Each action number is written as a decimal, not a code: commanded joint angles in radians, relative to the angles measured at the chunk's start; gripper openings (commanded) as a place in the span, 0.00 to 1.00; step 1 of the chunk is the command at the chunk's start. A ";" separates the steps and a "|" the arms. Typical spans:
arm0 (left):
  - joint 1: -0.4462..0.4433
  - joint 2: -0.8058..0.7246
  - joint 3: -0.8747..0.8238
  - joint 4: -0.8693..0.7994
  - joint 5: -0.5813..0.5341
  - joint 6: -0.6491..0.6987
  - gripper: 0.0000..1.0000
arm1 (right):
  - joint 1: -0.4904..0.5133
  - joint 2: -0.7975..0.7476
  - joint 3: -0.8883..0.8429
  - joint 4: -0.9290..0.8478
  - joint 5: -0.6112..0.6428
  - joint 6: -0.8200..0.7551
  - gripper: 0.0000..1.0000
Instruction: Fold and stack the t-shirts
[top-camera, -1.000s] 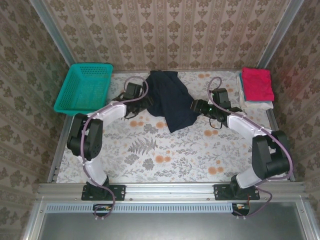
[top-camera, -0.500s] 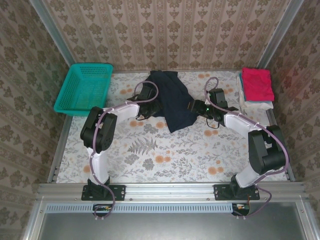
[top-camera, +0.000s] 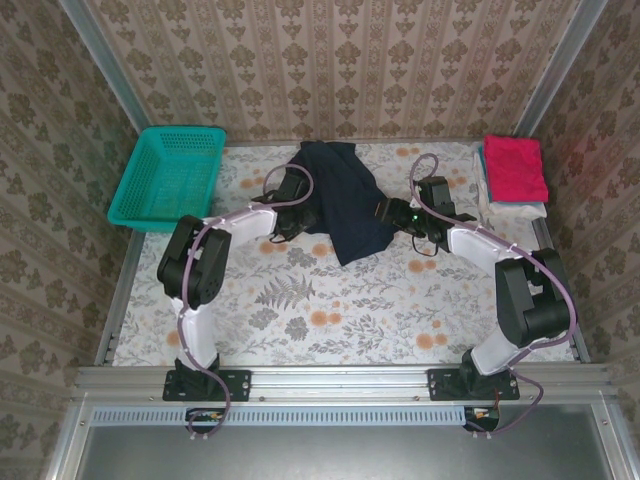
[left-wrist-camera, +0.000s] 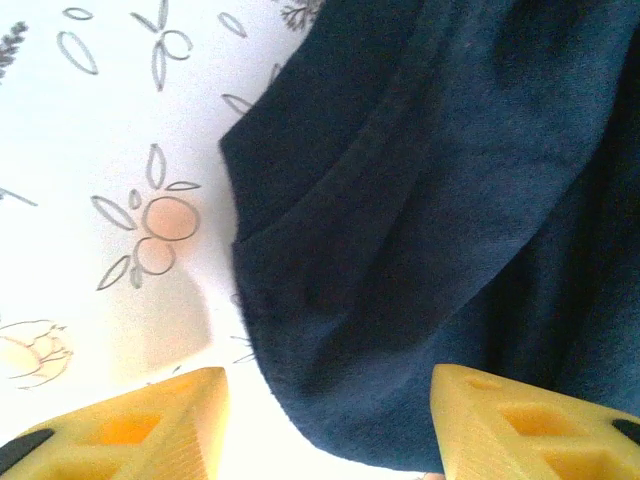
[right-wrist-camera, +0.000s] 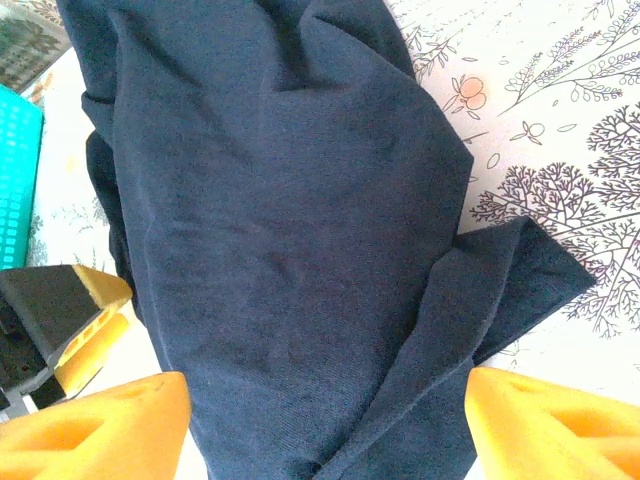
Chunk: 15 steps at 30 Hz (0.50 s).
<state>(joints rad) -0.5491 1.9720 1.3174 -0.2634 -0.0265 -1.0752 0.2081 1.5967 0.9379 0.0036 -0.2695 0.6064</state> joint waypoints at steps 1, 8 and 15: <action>-0.002 0.047 0.058 -0.036 0.002 -0.006 0.53 | -0.003 0.005 -0.011 0.022 -0.013 0.012 0.74; 0.005 0.100 0.089 -0.022 0.032 -0.019 0.40 | -0.003 -0.005 -0.026 0.026 -0.010 0.018 0.74; -0.004 0.016 0.001 0.002 -0.022 -0.024 0.56 | -0.007 -0.020 -0.024 0.011 0.003 0.001 0.74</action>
<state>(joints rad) -0.5495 2.0407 1.3655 -0.2321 -0.0097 -1.1000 0.2062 1.5963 0.9222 0.0124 -0.2695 0.6090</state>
